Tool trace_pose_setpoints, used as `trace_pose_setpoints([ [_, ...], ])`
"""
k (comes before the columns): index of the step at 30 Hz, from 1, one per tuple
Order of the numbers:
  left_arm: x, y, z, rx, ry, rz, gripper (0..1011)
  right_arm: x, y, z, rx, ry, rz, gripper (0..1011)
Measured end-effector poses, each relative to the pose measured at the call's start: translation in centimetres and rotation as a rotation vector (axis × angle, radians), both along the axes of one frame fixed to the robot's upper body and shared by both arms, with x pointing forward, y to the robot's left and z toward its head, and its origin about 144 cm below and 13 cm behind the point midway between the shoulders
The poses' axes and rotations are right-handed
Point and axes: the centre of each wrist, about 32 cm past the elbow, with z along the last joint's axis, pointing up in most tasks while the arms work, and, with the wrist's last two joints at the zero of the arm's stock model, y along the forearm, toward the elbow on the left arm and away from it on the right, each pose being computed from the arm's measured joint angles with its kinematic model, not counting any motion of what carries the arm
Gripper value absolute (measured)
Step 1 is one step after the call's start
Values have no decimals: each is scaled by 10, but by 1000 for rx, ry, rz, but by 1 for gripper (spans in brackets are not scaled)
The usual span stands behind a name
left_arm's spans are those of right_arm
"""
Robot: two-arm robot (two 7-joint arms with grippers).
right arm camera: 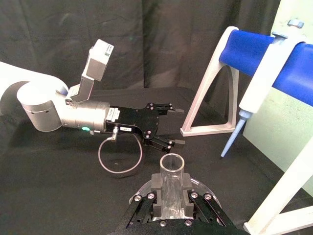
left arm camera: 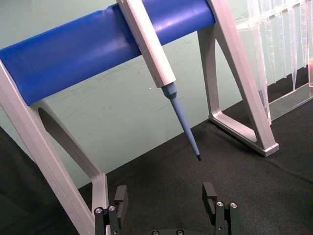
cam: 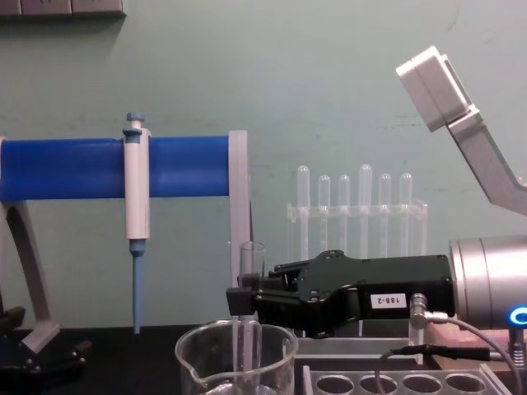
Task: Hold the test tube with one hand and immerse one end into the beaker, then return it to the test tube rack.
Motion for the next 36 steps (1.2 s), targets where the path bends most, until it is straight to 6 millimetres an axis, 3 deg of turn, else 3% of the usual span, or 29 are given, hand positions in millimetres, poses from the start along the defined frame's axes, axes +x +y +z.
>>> trace_pose_setpoints([
  [36, 0, 0, 0, 0, 0, 0, 1000, 0, 0, 0, 0, 0, -1, 241],
])
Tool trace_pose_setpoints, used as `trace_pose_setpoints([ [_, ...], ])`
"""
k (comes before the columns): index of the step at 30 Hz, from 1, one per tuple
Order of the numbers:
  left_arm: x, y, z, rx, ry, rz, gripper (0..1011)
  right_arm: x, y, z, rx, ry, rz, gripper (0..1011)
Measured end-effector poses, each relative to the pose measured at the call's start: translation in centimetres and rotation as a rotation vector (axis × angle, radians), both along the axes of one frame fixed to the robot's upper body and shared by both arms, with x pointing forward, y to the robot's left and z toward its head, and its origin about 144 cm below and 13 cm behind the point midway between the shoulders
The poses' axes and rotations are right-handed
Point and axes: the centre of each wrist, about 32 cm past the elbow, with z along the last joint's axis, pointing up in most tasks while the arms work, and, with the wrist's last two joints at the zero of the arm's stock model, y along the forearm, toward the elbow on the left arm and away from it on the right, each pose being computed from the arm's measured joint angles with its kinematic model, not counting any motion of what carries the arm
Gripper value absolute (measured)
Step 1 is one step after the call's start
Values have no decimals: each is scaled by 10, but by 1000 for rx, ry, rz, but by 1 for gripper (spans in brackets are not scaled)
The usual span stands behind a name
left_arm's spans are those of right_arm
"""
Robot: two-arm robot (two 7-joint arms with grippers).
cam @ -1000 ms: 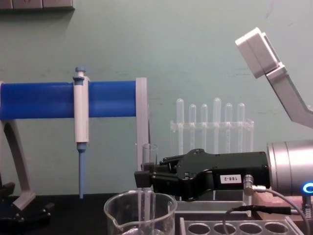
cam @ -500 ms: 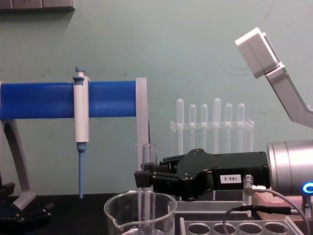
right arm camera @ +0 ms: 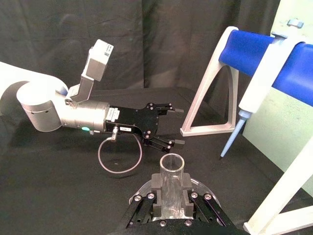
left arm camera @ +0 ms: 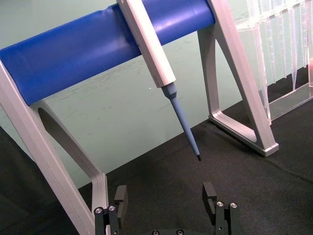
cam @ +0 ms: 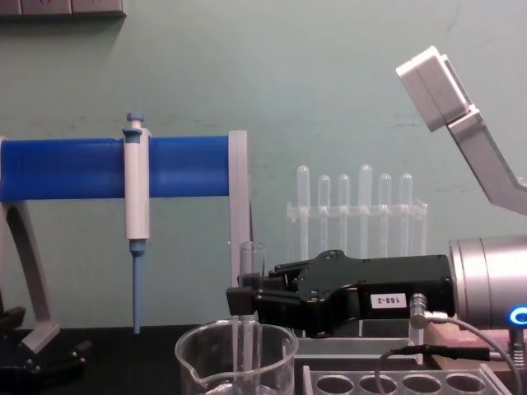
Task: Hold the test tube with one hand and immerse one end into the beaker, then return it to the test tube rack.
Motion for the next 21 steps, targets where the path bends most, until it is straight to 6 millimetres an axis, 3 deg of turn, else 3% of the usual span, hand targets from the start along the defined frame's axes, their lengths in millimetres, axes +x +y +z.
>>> trace_pose_setpoints([
  [21, 0, 0, 0, 0, 0, 0, 1000, 0, 0, 0, 0, 0, 0, 241],
])
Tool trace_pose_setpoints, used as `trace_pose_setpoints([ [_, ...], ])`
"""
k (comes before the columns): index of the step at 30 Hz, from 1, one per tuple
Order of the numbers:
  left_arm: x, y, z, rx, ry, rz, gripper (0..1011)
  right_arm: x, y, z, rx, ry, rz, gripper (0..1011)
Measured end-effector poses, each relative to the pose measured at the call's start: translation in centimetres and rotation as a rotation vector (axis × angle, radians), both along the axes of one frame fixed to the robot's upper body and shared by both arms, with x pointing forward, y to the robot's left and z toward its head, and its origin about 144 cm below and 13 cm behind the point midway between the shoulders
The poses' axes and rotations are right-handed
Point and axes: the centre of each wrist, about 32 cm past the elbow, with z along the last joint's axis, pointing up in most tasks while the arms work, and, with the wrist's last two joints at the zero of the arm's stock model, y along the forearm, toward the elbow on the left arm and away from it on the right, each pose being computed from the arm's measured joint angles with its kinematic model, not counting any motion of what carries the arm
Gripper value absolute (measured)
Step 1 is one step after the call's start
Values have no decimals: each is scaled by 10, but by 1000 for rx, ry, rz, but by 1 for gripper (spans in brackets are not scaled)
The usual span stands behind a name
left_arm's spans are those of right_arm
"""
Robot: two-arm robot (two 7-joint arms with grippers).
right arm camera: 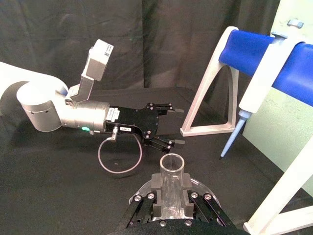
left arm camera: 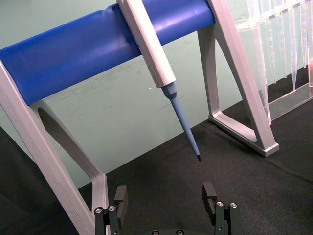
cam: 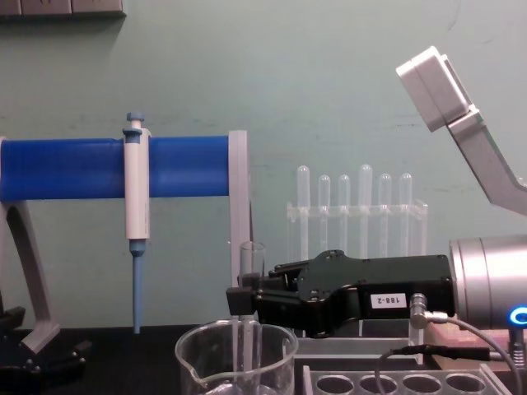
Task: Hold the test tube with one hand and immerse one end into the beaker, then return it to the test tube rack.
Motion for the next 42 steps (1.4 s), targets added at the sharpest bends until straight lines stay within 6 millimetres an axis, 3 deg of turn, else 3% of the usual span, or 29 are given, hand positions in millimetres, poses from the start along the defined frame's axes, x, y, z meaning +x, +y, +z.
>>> trace_pose_setpoints([
  [42, 0, 0, 0, 0, 0, 0, 1000, 0, 0, 0, 0, 0, 0, 241],
])
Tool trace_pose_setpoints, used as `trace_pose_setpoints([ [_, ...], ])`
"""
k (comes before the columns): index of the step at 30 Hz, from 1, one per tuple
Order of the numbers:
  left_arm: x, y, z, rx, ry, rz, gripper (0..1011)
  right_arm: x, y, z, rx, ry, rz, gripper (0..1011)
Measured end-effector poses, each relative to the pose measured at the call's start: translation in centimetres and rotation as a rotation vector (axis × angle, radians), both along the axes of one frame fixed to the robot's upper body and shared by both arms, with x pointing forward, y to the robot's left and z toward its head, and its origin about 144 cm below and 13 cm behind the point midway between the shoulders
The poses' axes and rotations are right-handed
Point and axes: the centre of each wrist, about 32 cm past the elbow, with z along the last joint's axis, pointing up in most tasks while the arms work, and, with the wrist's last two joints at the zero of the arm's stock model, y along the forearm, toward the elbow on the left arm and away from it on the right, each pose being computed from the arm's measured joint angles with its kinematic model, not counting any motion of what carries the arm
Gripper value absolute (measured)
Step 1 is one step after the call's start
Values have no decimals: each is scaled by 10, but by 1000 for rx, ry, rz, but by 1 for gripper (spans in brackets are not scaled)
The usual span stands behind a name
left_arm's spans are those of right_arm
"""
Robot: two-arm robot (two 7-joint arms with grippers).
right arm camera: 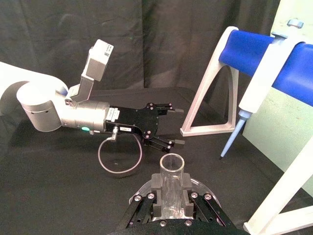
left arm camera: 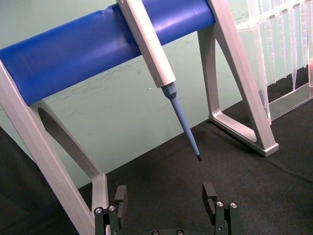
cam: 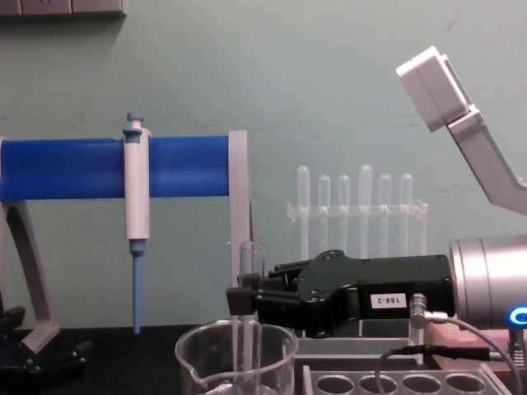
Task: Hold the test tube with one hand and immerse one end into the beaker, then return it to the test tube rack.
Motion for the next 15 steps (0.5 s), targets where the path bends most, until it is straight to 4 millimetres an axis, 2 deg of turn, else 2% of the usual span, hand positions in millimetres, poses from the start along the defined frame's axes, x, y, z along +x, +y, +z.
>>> trace_pose_setpoints([
  [15, 0, 0, 0, 0, 0, 0, 1000, 0, 0, 0, 0, 0, 0, 241],
])
